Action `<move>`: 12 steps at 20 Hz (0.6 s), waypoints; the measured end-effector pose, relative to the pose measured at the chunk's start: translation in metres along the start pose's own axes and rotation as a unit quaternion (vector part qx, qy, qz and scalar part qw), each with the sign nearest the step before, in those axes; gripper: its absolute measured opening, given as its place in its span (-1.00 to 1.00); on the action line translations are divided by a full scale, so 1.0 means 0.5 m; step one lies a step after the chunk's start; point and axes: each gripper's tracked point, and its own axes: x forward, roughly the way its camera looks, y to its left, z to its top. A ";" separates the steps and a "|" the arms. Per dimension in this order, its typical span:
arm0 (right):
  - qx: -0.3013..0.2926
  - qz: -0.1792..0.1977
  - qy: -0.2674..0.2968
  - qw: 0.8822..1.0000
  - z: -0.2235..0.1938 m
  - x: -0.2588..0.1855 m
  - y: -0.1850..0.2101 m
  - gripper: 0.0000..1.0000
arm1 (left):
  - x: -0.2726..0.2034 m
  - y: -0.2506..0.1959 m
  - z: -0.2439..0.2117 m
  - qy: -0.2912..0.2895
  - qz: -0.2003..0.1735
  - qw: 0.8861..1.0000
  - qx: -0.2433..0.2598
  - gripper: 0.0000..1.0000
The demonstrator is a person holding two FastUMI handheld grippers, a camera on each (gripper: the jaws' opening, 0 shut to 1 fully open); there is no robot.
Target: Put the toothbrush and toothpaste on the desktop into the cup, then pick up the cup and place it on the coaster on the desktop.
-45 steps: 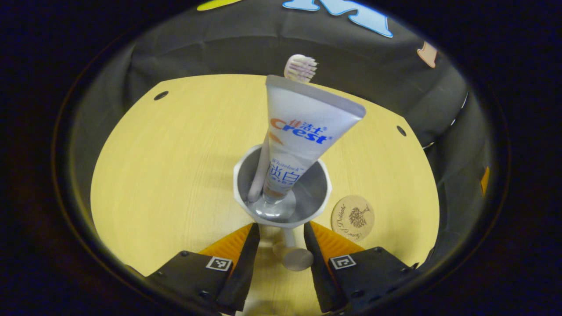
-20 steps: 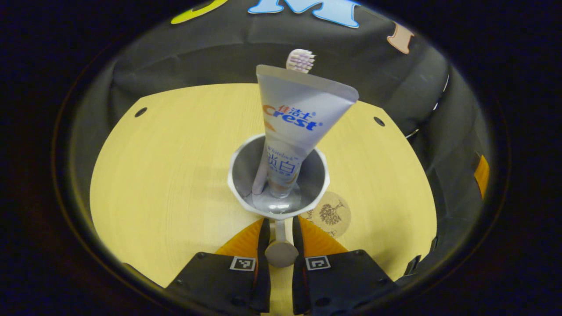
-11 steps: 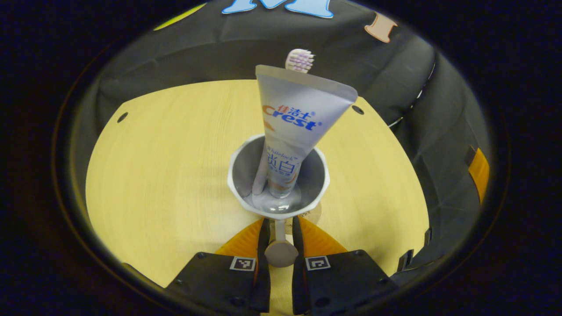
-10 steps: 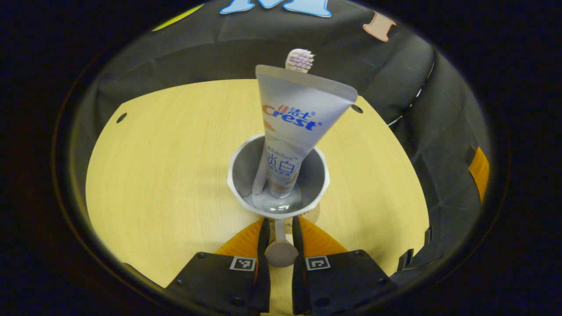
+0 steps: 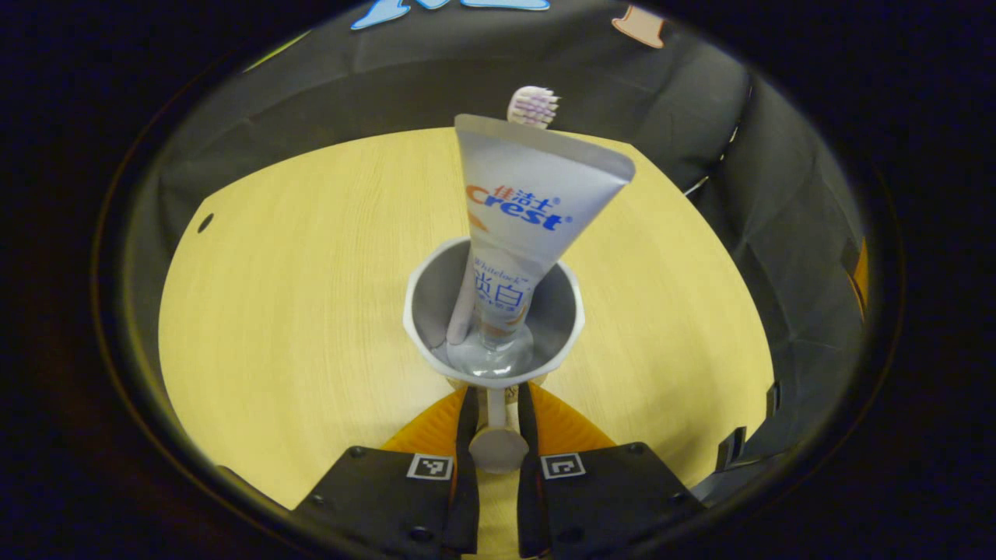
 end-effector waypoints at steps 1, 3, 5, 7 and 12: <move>0.000 0.001 -0.001 1.000 0.000 -0.003 -0.004 0.60 | 0.001 -0.001 0.000 0.004 0.003 1.000 0.004 -0.47; 0.000 0.003 -0.002 1.000 0.004 -0.003 -0.001 0.60 | 0.005 -0.004 -0.003 0.005 0.008 1.000 0.005 -0.43; 0.000 0.006 -0.002 1.000 0.003 -0.004 -0.006 0.60 | 0.003 -0.003 -0.002 0.003 0.011 1.000 0.003 -0.39; 0.001 0.009 -0.002 1.000 0.003 -0.005 -0.011 0.60 | 0.000 -0.010 -0.003 -0.004 0.008 1.000 -0.004 -0.33; -0.009 0.026 -0.006 1.000 0.009 -0.022 -0.029 0.59 | -0.052 -0.033 0.012 -0.054 0.004 0.998 -0.025 0.08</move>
